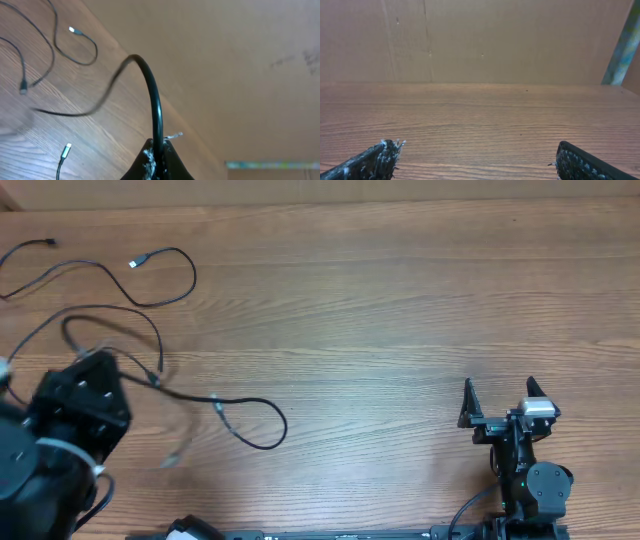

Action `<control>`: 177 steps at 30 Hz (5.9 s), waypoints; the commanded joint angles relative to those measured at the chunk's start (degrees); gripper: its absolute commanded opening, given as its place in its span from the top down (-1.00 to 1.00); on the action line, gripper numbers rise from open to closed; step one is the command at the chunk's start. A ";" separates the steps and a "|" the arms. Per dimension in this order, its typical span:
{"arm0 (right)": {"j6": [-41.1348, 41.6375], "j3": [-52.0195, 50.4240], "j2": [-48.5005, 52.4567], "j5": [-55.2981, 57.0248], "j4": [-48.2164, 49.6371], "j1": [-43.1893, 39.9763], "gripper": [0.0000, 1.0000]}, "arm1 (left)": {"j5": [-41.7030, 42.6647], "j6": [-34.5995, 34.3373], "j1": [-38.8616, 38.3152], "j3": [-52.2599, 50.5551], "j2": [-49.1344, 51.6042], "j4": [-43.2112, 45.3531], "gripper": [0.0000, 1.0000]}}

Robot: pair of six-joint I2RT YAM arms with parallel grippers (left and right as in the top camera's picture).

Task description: Untangle cables

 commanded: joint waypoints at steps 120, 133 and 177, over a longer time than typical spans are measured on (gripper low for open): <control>0.17 -0.59 -0.52 -0.07 0.33 -0.07 -1.00 | 19.74 38.07 38.62 -10.71 21.88 -2.51 0.91; 0.17 -0.59 -0.52 -0.07 0.33 -0.07 -1.00 | 19.78 25.77 50.71 -28.04 22.14 3.06 0.91; 0.17 -0.59 -0.52 -0.07 0.33 -0.07 -1.00 | -3.32 22.53 84.35 -53.42 32.68 38.56 -0.82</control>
